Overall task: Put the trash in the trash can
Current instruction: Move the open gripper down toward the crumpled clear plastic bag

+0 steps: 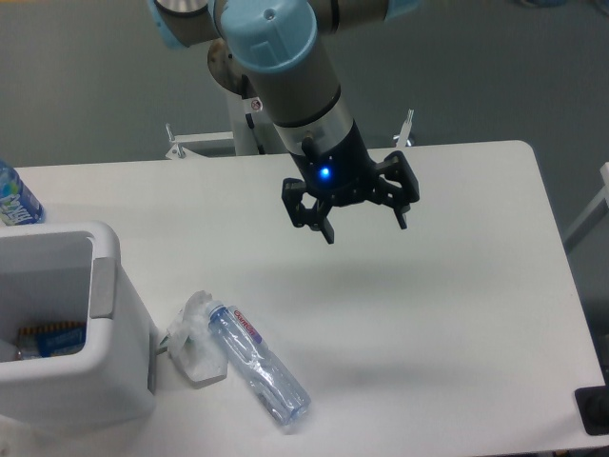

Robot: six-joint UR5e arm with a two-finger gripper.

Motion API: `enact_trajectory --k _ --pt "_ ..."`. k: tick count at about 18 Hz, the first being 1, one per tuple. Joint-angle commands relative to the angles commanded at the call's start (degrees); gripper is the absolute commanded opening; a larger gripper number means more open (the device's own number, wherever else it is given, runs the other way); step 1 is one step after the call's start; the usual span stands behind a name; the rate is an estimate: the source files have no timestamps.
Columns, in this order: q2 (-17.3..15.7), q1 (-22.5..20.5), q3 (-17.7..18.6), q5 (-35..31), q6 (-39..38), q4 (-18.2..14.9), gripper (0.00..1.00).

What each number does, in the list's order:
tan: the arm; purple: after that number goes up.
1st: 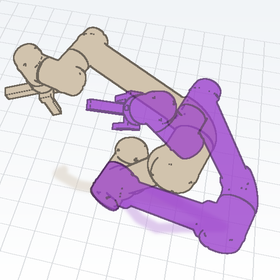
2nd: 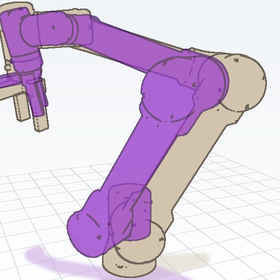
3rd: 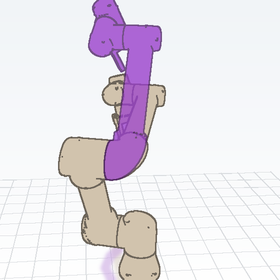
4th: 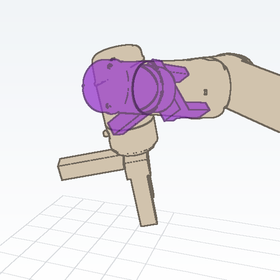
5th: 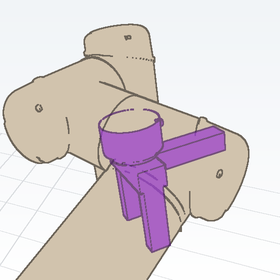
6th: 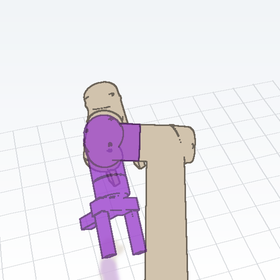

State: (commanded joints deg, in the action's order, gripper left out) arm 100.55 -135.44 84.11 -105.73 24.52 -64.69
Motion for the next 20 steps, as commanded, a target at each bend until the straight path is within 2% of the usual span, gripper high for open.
enact_trajectory --k 4,10,11,14,16,20 --pt "0.0 0.1 0.0 1.2 0.0 0.0 1.00" --pt "0.8 0.4 3.1 7.5 -1.8 0.5 1.00" --pt "0.7 0.4 4.2 9.6 -3.6 1.4 1.00" --pt "0.6 0.6 9.8 11.2 -4.7 8.9 1.00" --pt "0.7 1.4 11.9 14.5 -3.8 10.1 1.00" --pt "2.5 1.8 14.1 26.0 0.0 10.1 1.00"
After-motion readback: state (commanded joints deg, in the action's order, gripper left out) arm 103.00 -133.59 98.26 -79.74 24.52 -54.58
